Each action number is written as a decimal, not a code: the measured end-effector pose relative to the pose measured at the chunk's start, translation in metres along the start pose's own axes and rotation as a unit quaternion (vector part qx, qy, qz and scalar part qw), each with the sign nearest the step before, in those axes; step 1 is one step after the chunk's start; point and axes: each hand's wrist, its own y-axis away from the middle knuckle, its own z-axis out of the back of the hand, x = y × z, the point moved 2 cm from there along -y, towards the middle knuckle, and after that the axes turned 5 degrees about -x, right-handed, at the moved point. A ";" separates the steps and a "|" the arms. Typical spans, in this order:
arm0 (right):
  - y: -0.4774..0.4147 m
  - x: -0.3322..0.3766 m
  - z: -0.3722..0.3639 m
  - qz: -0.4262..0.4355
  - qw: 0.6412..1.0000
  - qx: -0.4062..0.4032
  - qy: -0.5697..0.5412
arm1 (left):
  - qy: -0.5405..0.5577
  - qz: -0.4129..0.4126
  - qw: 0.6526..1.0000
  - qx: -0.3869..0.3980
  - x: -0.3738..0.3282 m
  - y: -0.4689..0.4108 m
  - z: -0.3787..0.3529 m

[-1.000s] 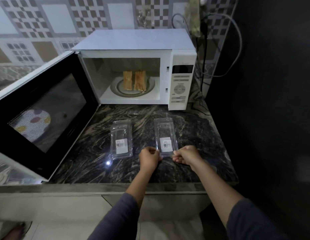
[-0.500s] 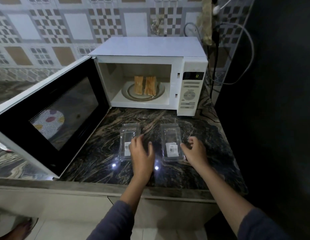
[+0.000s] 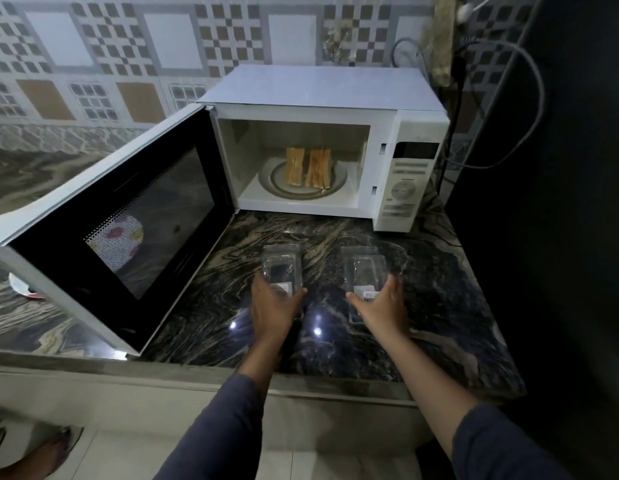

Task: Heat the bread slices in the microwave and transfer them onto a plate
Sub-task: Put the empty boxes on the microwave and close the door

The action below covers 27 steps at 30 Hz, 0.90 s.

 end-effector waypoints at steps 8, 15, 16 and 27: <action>0.023 0.012 0.006 0.016 0.993 -0.095 -0.063 | 0.059 -0.040 0.997 0.015 -0.002 -0.005 0.017; 0.032 0.062 0.021 0.100 0.964 -0.218 -0.119 | 0.134 -0.144 0.981 0.001 -0.063 -0.025 0.045; 0.029 0.071 0.026 0.117 0.957 -0.229 -0.135 | 0.127 -0.164 0.978 -0.005 -0.074 -0.030 0.049; -0.087 0.198 0.111 0.233 0.914 -0.274 -0.189 | 0.134 -0.265 0.953 -0.056 -0.230 -0.117 0.050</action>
